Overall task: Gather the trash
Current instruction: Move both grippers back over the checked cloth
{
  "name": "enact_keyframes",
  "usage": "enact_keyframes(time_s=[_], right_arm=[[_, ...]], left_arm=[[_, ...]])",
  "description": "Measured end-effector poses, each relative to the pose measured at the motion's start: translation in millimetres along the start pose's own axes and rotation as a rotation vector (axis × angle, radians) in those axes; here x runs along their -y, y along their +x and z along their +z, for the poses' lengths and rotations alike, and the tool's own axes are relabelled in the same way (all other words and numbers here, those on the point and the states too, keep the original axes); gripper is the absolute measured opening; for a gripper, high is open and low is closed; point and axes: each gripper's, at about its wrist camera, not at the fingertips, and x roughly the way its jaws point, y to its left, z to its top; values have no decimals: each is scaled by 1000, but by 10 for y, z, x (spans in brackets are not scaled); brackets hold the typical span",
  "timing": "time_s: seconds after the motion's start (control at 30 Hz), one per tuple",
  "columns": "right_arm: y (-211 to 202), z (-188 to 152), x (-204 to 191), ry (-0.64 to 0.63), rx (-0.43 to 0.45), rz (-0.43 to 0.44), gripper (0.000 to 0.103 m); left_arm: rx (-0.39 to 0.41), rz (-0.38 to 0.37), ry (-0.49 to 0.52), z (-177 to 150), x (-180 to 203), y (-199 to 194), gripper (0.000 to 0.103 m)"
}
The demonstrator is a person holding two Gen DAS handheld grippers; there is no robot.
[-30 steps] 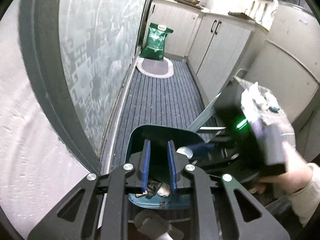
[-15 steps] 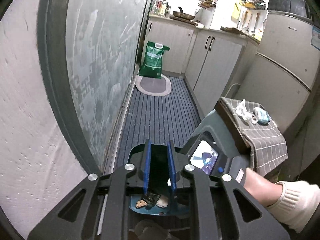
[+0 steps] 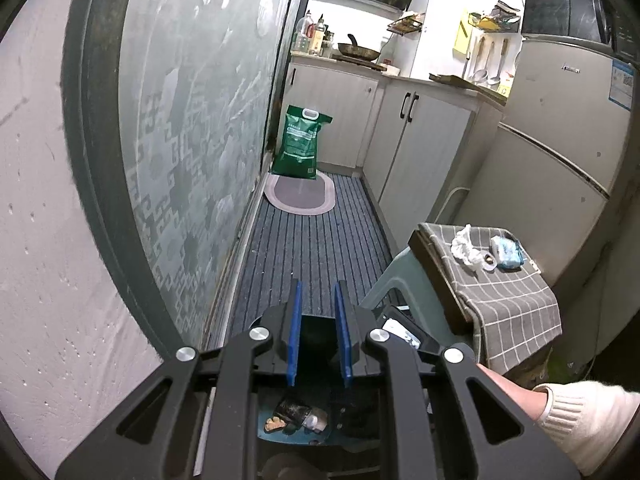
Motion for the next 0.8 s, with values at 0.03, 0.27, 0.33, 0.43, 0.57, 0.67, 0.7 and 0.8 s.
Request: enact_keyframes(time_s=[0.03, 0.27, 0.33, 0.43, 0.57, 0.67, 0.7, 0.8], right_arm=[[-32, -5, -3, 0, 8, 3, 60], [-481, -1, -82, -12, 140, 61, 68], [-621, 0, -103, -13, 172, 72, 69], [-825, -3, -98, -6, 221, 103, 69], [-1111, -29, -56, -2, 299, 98, 69], [-1304, -72, 32, 14, 354, 92, 69], [-1378, -89, 86, 22, 375, 87, 69], [-1547, -165, 250, 49, 423, 61, 69]], left_arm=[[5, 0, -1, 20, 16, -10, 18], [22, 7, 6, 95, 119, -24, 18], [21, 13, 10, 100, 144, -4, 18], [25, 19, 9, 136, 171, 5, 18], [41, 20, 5, 186, 215, -18, 18], [45, 18, 12, 208, 276, -9, 19], [45, 18, 15, 215, 309, 6, 21], [41, 15, 22, 228, 379, 48, 27]])
